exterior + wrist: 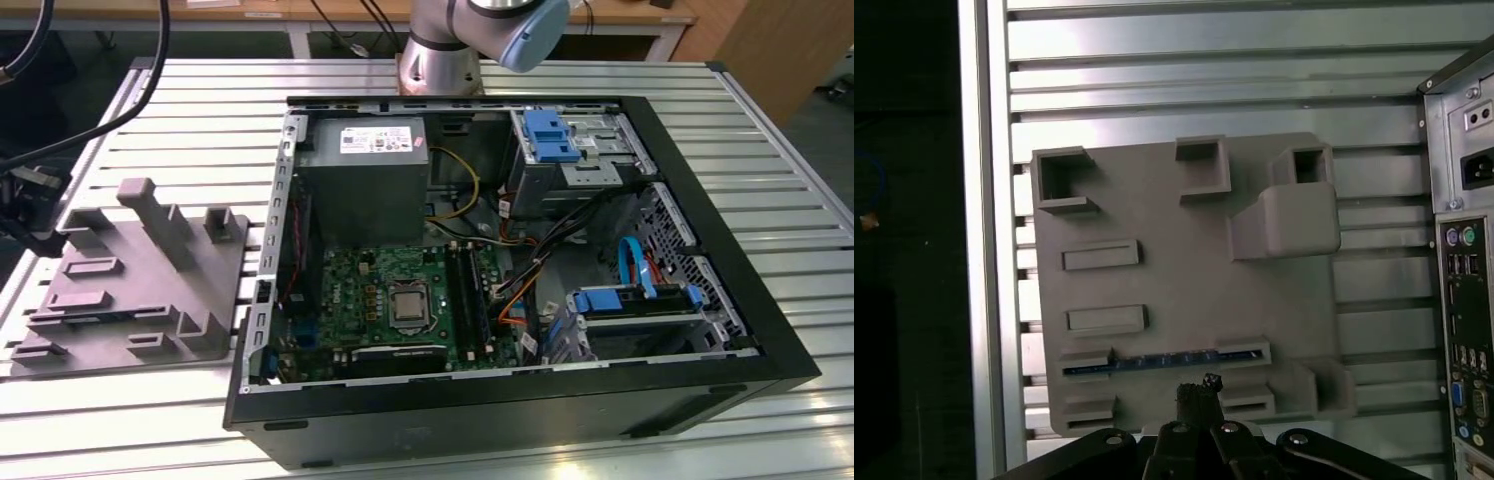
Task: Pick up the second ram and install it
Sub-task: 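Pick up the second ram and move it above second insertion slot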
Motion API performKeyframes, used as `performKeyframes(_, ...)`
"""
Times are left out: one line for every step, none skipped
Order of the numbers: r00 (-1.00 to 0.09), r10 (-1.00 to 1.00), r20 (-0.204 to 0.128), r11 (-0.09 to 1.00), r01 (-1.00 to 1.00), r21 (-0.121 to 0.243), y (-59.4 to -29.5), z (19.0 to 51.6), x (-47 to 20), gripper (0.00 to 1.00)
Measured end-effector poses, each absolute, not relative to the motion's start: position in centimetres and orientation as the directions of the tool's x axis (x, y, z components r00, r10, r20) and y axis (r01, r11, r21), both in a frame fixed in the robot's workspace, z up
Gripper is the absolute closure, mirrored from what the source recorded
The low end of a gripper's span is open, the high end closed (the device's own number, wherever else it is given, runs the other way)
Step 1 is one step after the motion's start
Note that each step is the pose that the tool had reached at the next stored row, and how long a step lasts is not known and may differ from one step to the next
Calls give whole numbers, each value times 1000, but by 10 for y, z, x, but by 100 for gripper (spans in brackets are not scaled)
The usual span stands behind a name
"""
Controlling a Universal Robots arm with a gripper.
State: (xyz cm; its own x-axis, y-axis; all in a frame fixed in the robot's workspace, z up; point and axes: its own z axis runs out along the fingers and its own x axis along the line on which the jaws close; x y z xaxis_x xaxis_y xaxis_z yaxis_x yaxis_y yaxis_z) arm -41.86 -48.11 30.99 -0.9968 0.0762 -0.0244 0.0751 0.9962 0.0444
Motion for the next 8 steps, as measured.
performKeyframes(-997,76,-24,996,75,44,-481,309,-419,90)
performKeyframes(-997,76,-24,996,75,44,-481,309,-419,90)
performKeyframes(-997,76,-24,996,75,44,-481,309,-419,90)
performKeyframes(-997,76,-24,996,75,44,-481,309,-419,90)
performKeyframes(-997,76,-24,996,75,44,-481,309,-419,90)
performKeyframes(-997,76,-24,996,75,44,-481,309,-419,90)
performKeyframes(-997,76,-24,996,75,44,-481,309,-419,90)
performKeyframes(-997,76,-24,996,75,44,-481,309,-419,90)
